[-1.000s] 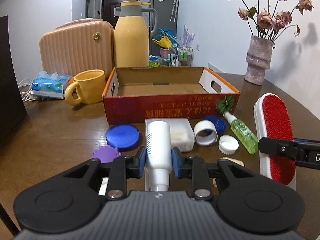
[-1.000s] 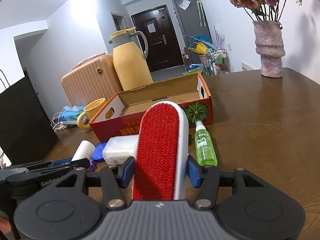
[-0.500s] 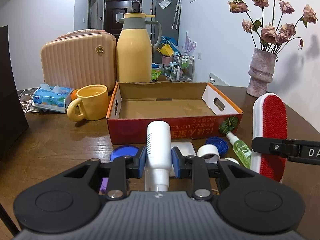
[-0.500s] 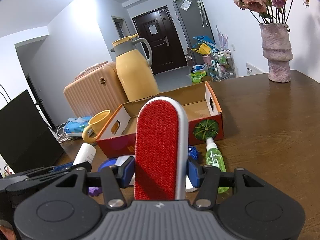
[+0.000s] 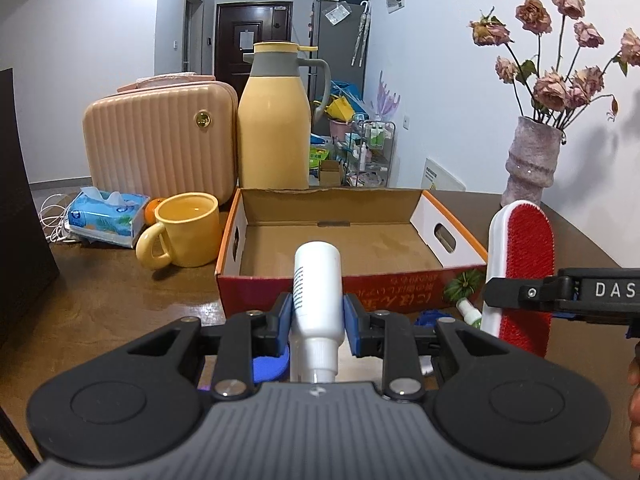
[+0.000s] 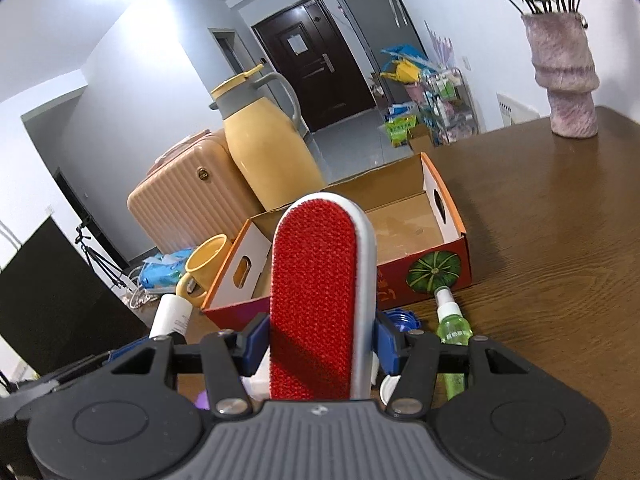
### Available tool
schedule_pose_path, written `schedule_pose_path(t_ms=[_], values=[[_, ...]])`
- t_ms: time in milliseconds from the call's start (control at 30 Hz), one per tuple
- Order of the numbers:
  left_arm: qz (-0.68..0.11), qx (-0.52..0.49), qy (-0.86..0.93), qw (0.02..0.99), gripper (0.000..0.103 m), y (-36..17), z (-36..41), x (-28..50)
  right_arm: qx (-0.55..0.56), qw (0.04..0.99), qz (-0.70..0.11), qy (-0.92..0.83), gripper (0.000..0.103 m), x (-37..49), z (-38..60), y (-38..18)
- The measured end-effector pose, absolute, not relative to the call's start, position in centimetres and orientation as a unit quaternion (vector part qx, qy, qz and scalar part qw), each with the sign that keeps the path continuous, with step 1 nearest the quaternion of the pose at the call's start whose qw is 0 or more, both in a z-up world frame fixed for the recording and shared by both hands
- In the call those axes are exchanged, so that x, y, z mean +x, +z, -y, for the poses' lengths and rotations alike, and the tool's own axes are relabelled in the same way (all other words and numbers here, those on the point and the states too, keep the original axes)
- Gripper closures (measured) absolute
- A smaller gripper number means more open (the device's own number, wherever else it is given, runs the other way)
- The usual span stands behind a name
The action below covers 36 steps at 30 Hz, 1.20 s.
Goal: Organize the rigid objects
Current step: 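Carry the lint brush and spray bottle over the cardboard box with both tools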
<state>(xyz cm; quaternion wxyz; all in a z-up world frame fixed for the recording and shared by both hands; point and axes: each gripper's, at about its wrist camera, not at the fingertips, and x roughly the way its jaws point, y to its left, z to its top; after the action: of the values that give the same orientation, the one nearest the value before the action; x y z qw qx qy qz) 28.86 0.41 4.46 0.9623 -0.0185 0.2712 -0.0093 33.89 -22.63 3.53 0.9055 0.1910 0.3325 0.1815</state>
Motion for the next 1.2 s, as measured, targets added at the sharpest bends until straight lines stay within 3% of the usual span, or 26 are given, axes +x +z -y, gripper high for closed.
schedule_pose_path(t_ms=[567, 1200], values=[[-0.278, -0.028, 0.005, 0.96, 0.075, 5.6, -0.7, 34.1, 0.248, 0.88, -0.365, 0.175, 0.049, 41.8, 21.2, 4.0], [-0.327, -0.052, 0.015, 0.944, 0.075, 3.0, -2.1, 44.9, 0.293, 0.856, -0.403, 0.141, 0.049, 53.9, 20.5, 1.5]])
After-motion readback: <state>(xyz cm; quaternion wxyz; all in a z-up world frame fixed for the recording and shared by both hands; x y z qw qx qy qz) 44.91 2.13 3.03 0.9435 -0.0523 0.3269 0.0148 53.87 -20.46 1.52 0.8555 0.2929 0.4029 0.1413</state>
